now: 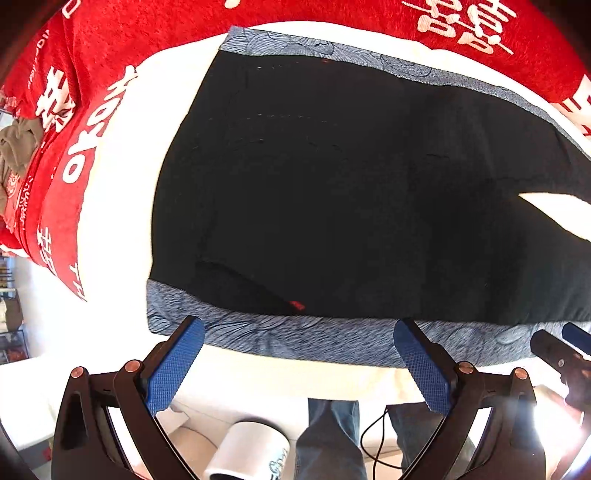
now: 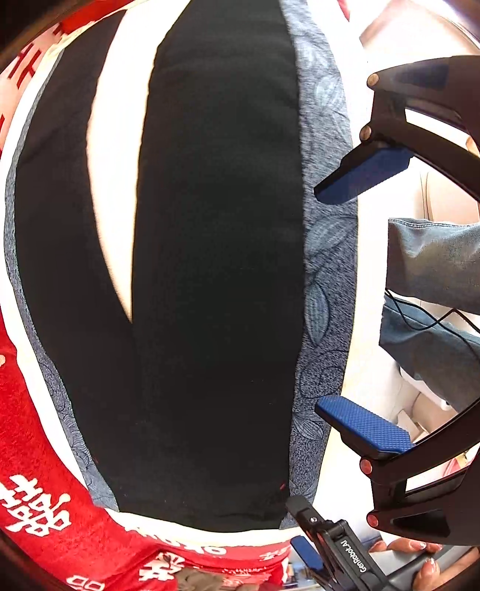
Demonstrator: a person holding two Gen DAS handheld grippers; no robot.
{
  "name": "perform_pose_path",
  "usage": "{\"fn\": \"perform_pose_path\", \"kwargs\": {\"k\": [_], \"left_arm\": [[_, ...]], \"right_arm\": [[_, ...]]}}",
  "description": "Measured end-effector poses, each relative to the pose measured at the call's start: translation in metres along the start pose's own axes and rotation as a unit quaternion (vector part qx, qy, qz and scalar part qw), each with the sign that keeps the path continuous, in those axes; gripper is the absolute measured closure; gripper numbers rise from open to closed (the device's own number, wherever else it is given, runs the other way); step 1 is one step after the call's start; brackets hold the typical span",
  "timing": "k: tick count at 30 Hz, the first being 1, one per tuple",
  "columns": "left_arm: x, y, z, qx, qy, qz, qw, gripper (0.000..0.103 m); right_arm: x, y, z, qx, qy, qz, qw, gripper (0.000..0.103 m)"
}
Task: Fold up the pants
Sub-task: 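Position both grippers over the grey patterned cuffs of the black trousers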
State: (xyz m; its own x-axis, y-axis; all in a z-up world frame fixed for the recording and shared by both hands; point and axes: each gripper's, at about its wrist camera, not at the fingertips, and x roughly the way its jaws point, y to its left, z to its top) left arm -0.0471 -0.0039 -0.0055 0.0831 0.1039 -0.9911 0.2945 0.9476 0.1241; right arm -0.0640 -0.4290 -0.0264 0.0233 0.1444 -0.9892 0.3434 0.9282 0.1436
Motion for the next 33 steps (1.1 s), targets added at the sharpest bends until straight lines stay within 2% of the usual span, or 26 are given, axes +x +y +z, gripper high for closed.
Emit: {"fn": "perform_pose_path", "kwargs": {"k": [3,9,18,33], "left_arm": [[0.003,0.024,-0.001,0.008,0.004,-0.001,1.0,0.0],[-0.001,0.041,-0.016,0.028,-0.002,-0.005,0.9996,0.0],[-0.001,0.036,-0.022,0.039,-0.006,-0.013,0.9991,0.0],[0.0,0.029,-0.016,0.021,-0.007,-0.014,0.9997,0.0]], "right_arm": [[0.004,0.003,-0.015,0.008,-0.009,-0.003,1.0,0.0],[0.003,0.0,-0.028,0.007,-0.011,-0.004,1.0,0.0],[-0.003,0.009,-0.036,0.001,-0.016,-0.011,1.0,0.0],[-0.002,0.015,-0.036,0.002,-0.013,-0.015,1.0,0.0]]}}
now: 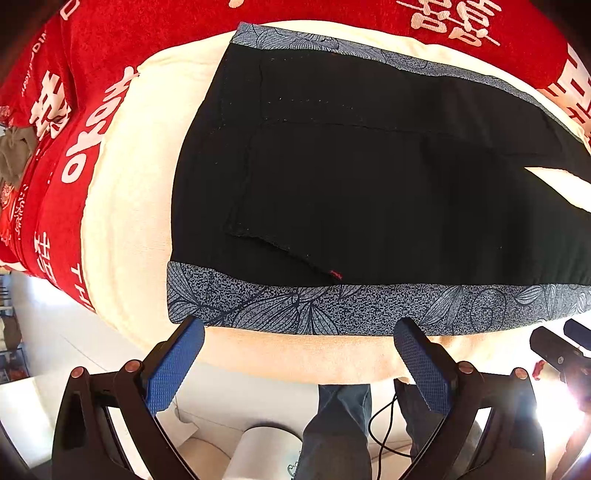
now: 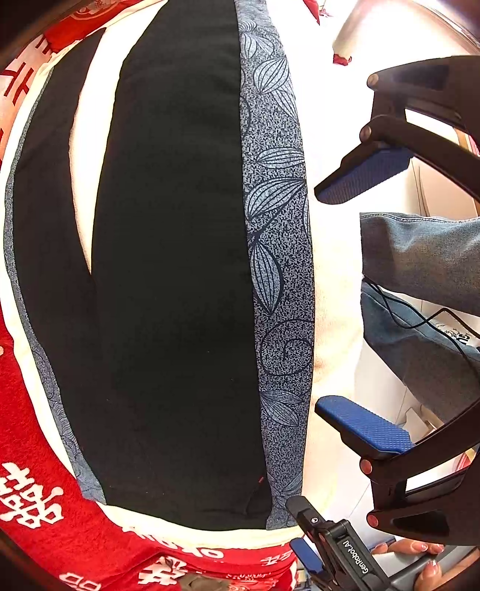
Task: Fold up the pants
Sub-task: 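Position both grippers over the grey patterned cuffs of the black trousers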
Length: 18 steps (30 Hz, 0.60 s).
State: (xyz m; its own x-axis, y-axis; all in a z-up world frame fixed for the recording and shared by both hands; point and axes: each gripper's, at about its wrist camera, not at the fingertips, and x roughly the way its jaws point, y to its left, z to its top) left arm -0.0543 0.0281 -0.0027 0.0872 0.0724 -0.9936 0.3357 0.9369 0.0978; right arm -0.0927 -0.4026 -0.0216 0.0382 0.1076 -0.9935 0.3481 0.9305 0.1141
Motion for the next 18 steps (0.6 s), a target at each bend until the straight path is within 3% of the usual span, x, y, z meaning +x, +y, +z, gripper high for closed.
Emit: {"fn": "perform_pose_path", "kwargs": {"k": [18], "left_arm": [[0.0059,0.0026,0.0016,-0.015,0.005,-0.005,0.9999,0.0]], "right_arm": [[0.006,0.0068,-0.007,0.006,0.0,-0.001,1.0,0.0]]}}
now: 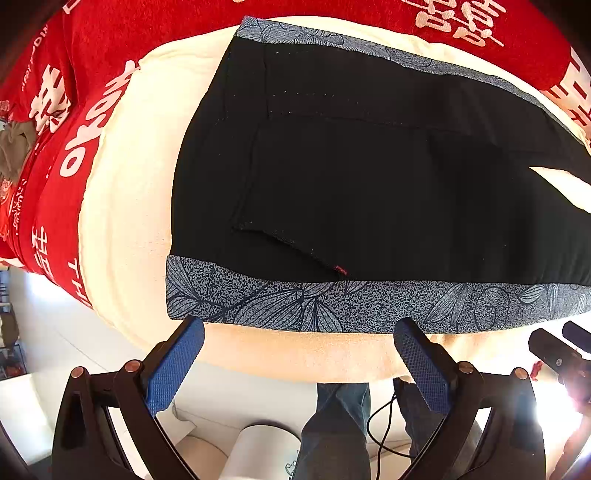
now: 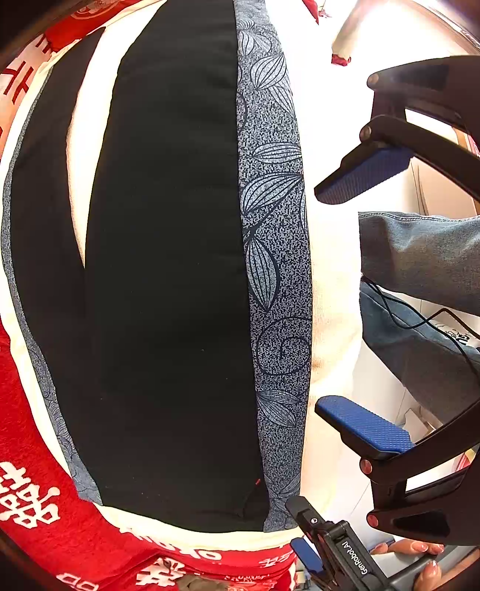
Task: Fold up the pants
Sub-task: 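Position both grippers over the grey patterned cuffs of the black trousers, then grasp the cuffs with both grippers and lift them toward the waistband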
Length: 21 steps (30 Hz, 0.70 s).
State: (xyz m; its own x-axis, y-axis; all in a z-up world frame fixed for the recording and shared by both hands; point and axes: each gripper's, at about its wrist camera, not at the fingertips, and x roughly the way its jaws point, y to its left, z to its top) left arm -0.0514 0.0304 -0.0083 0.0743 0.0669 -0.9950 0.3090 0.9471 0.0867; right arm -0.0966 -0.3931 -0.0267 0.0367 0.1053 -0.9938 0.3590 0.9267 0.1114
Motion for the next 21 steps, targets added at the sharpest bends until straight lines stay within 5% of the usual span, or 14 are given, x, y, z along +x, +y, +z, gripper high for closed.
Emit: {"fn": "perform_pose_path", "kwargs": {"k": [10,14,18,21], "left_arm": [[0.001,0.002,-0.002,-0.005,-0.002,-0.007,1.0,0.0],[0.002,0.017,-0.004,-0.037,-0.012,-0.059,0.9975,0.0],[0.008,0.038,-0.01,-0.079,-0.02,-0.11,0.9905,0.0],[0.016,0.051,-0.015,-0.096,-0.022,-0.137,0.9857,0.0]], "right_arm": [[-0.001,0.002,-0.004,0.008,-0.01,0.019,1.0,0.0],[0.002,0.002,-0.004,0.029,-0.011,0.124,0.992,0.0],[0.021,0.002,-0.01,0.065,0.009,0.276,0.959,0.0],[0.043,0.013,-0.015,0.064,0.03,0.325,0.943,0.018]]}}
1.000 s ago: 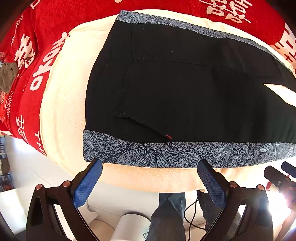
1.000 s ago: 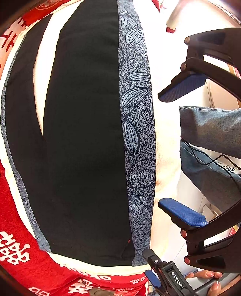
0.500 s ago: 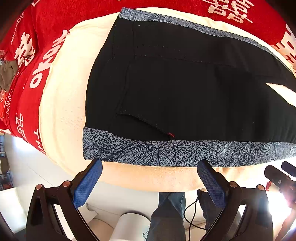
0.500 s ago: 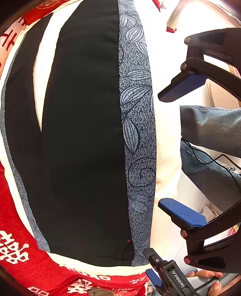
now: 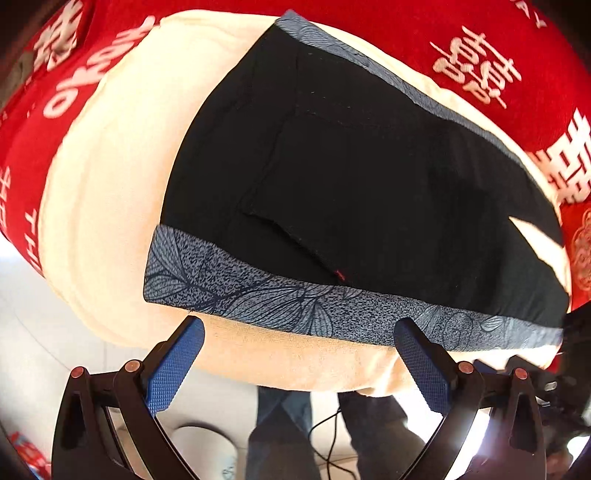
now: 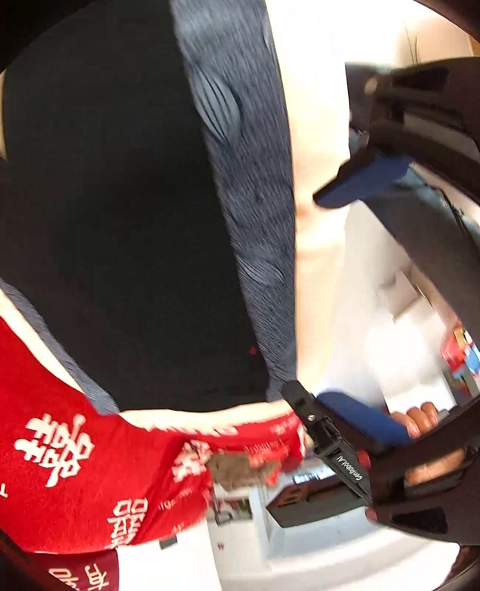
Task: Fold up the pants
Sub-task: 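Grasp the cuffs with both grippers and lift them toward the waistband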
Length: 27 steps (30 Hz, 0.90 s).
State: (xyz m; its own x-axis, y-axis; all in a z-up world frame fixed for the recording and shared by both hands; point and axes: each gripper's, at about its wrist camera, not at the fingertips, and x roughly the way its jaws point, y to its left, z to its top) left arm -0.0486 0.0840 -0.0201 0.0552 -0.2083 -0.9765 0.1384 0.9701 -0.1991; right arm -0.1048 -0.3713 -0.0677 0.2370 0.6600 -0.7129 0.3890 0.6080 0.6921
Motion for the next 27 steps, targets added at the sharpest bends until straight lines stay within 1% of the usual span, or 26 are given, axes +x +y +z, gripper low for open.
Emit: {"fn": "perform_pose_path", "kwargs": {"k": [1,2,3,6,9,11,12,13,14,16,18,19,20,21,22,23,24,25,26,27], "left_arm": [[0.002,0.004,-0.001,-0.004,0.001,-0.009,1.0,0.0],[0.004,0.007,-0.002,-0.007,0.002,-0.016,0.9998,0.0],[0.007,0.011,-0.003,-0.01,0.004,-0.024,0.9996,0.0],[0.014,0.015,-0.005,-0.018,0.01,-0.047,0.9987,0.0],[0.022,0.013,-0.01,-0.022,0.014,-0.064,0.9976,0.0],[0.029,0.01,-0.012,-0.027,0.019,-0.073,0.9968,0.0],[0.032,0.01,-0.012,-0.031,0.022,-0.079,0.9961,0.0],[0.036,0.01,-0.013,-0.035,0.027,-0.086,0.9953,0.0],[0.039,0.01,-0.014,-0.041,0.033,-0.096,0.994,0.0],[0.046,0.009,-0.013,-0.06,0.044,-0.118,0.9902,0.0],[0.049,0.012,-0.011,-0.092,0.049,-0.147,0.9836,0.0],[0.05,0.014,-0.007,-0.114,0.048,-0.165,0.9785,0.0],[0.05,0.014,-0.002,-0.129,0.044,-0.175,0.9751,0.0],[0.048,0.015,0.004,-0.146,0.035,-0.183,0.9717,0.0],[0.047,0.016,0.008,-0.155,0.027,-0.185,0.9702,0.0],[0.045,0.016,0.015,-0.159,0.016,-0.18,0.9706,0.003],[0.045,0.014,0.02,-0.157,0.01,-0.17,0.9727,0.022],[0.047,0.012,0.027,-0.152,0.013,-0.164,0.9747,0.045],[0.051,0.01,0.032,-0.149,0.024,-0.156,0.9762,0.053],[0.052,0.01,0.036,-0.145,0.026,-0.151,0.9774,0.064]], "right_arm": [[0.009,-0.004,-0.001,0.005,0.009,0.011,1.0,0.038],[0.023,-0.011,-0.003,0.02,0.021,0.024,0.999,0.049],[0.03,-0.016,-0.007,0.03,0.024,0.034,0.999,0.051],[0.042,-0.035,-0.01,0.056,0.01,0.059,0.997,0.051],[0.042,-0.05,-0.009,0.083,-0.024,0.087,0.992,0.051],[0.04,-0.058,-0.003,0.111,-0.048,0.112,0.986,0.052],[0.039,-0.061,0.001,0.125,-0.052,0.125,0.983,0.056],[0.039,-0.062,0.004,0.136,-0.053,0.141,0.979,0.08],[0.036,-0.058,0.008,0.137,-0.054,0.154,0.977,0.096],[0.027,-0.043,0.013,0.11,-0.06,0.162,0.979,0.096],[0.016,-0.023,0.015,0.081,-0.06,0.166,0.981,0.096],[0.011,-0.014,0.015,0.069,-0.059,0.169,0.981,0.096],[0.007,-0.01,0.016,0.06,-0.057,0.168,0.982,0.096],[0.005,-0.01,0.015,0.054,-0.056,0.166,0.983,0.096],[0.002,-0.012,0.014,0.047,-0.053,0.164,0.984,0.096],[0.001,-0.011,0.013,0.043,-0.049,0.161,0.985,0.096],[0.002,-0.012,0.013,0.04,-0.044,0.158,0.986,0.096],[0.003,-0.016,0.013,0.038,-0.04,0.153,0.987,0.095],[0.004,-0.02,0.012,0.038,-0.036,0.144,0.988,0.092],[0.006,-0.022,0.013,0.041,-0.034,0.138,0.989,0.092]]}}
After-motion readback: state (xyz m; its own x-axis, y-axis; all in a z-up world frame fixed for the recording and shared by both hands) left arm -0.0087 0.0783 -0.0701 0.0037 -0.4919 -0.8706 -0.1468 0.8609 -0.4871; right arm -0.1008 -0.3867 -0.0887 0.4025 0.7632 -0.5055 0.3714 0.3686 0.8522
